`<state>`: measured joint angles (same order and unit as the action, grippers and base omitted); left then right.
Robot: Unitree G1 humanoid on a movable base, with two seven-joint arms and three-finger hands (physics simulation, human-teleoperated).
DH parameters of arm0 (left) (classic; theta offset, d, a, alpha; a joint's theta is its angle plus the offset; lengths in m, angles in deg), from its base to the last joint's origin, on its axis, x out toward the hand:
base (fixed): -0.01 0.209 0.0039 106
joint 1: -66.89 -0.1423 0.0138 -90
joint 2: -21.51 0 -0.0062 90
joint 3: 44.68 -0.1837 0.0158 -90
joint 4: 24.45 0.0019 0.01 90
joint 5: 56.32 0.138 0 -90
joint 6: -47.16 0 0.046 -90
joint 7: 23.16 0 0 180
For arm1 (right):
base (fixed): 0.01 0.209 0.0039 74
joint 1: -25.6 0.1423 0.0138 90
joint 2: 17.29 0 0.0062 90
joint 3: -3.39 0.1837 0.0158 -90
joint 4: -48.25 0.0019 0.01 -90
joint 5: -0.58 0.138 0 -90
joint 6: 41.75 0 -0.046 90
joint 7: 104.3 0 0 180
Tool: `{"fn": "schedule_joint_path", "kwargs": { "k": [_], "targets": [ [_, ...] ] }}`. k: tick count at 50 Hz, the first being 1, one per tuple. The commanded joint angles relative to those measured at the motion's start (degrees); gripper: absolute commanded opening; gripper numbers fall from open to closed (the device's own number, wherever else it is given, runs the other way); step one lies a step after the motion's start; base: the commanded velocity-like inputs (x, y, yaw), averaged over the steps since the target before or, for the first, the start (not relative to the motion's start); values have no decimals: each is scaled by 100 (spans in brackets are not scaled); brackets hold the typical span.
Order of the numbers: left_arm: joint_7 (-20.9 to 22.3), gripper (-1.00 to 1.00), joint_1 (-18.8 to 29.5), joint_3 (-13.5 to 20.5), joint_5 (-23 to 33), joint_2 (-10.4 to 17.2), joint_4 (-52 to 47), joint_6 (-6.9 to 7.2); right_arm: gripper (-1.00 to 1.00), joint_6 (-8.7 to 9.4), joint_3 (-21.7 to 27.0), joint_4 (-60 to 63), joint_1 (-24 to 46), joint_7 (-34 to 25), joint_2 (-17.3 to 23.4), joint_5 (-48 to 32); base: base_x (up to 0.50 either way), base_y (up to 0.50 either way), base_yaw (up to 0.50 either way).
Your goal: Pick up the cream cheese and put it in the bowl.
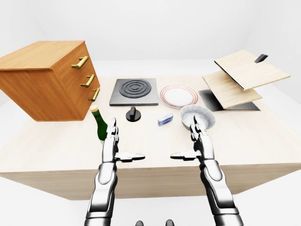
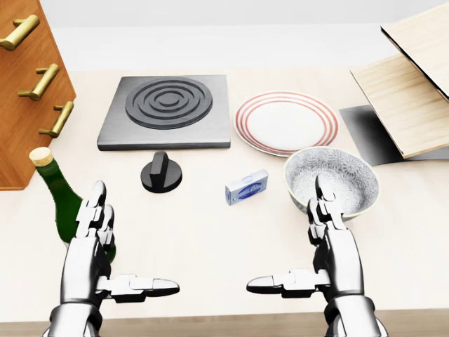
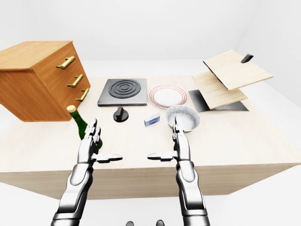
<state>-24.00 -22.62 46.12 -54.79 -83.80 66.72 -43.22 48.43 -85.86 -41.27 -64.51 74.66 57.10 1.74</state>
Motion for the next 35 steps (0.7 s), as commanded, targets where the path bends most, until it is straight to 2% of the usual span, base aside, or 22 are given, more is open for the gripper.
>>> {"fn": "schedule_joint_path", "kwargs": {
  "k": [1,3,4,7,10,13,19,22,25,26,28,33,34,35],
  "targets": [
    [1,100,181,172,114,81,384,-99,100,482,124,686,-25,-99,85,148,0,0,0],
    [23,100,155,125,180,90,310,-37,100,482,143,770,12,-74,80,135,0,0,0],
    [198,100,77,104,12,62,104,41,100,482,133,801,28,-103,84,123,0,0,0],
    [183,100,-44,70,76,47,-246,275,100,482,70,623,40,-222,74,65,0,0,0],
    [269,100,-112,79,-4,42,-420,383,100,482,56,339,139,-206,29,79,0,0,0],
    [302,100,-170,77,-11,40,-546,435,100,482,-6,419,116,-192,22,21,0,-15,0],
    [336,100,-185,84,28,51,-514,399,100,482,-26,605,103,-181,20,-1,0,-25,0],
    [337,100,-197,89,35,49,-539,409,100,482,-45,680,89,-179,24,-42,0,-26,0],
    [341,100,-210,92,26,42,-629,485,100,482,-35,643,97,-210,36,-60,0,-25,0],
    [334,100,-187,99,51,53,-551,426,100,482,-38,704,77,-211,27,-57,0,-26,0],
    [345,100,-182,100,36,51,-604,493,100,482,-42,732,65,-214,24,-62,0,-26,0],
    [348,100,-190,104,63,55,-611,504,100,482,-42,754,40,-247,21,-41,0,-26,0],
    [349,100,-219,96,80,54,-591,452,100,482,-49,773,24,-211,18,-81,0,-25,0],
    [357,100,-214,104,69,54,-615,480,100,482,-50,796,18,-243,13,-44,0,-25,0]
  ]
}}
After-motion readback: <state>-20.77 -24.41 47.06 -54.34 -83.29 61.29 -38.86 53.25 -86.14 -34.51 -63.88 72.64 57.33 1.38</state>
